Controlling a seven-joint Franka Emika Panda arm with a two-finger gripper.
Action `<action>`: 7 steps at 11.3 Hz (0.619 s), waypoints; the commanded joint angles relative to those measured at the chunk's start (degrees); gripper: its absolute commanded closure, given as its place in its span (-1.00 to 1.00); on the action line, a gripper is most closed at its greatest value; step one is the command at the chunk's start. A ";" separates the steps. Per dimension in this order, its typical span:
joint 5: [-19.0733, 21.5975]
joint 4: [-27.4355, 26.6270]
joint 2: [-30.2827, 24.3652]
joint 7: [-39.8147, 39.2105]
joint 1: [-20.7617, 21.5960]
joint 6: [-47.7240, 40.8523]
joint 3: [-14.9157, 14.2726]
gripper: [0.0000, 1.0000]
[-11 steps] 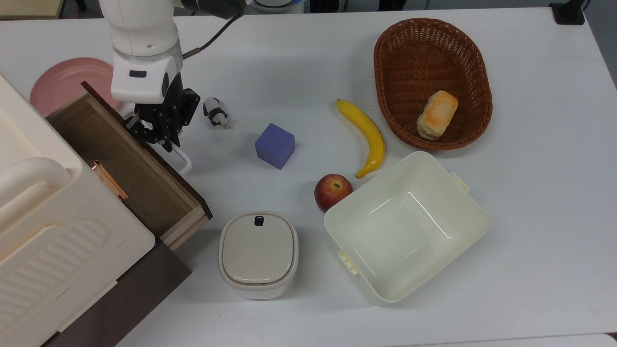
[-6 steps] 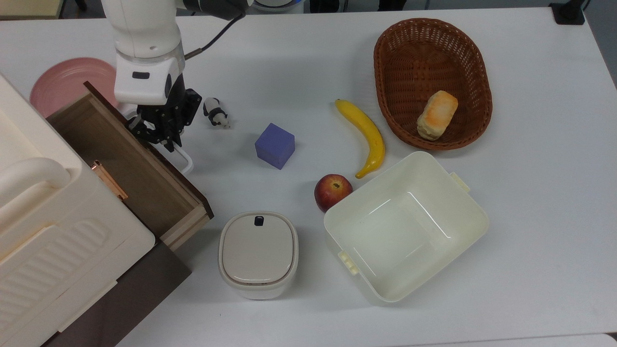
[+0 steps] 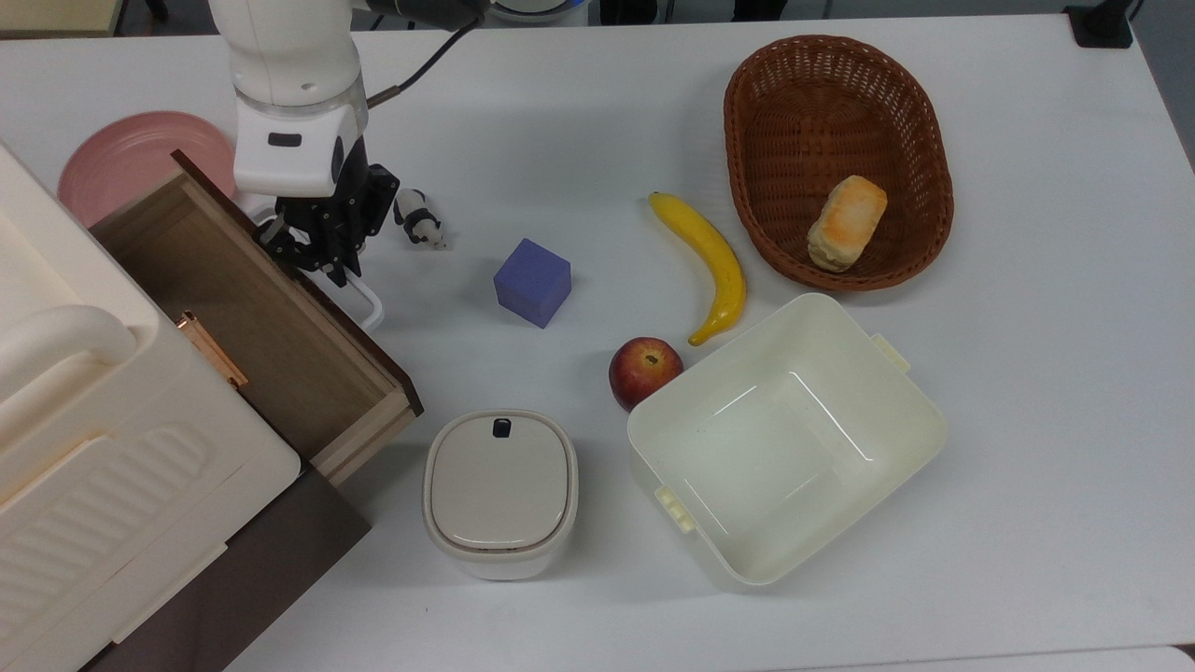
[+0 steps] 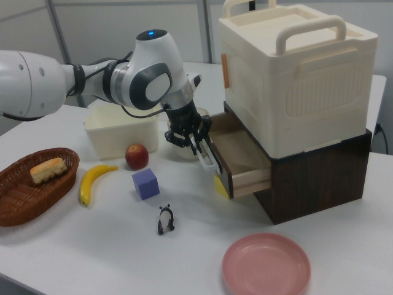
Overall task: Slide open the drawer
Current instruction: 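Pull the drawer handle outward with the gripper, sliding the drawer out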
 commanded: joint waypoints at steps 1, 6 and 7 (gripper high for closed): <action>-0.19 -3.05 -3.50 0.52 0.96 -1.20 1.03 0.89; -1.41 -3.66 -2.89 0.61 1.39 -1.11 1.47 0.89; -1.50 -3.66 -2.71 0.61 1.48 -1.11 1.47 0.89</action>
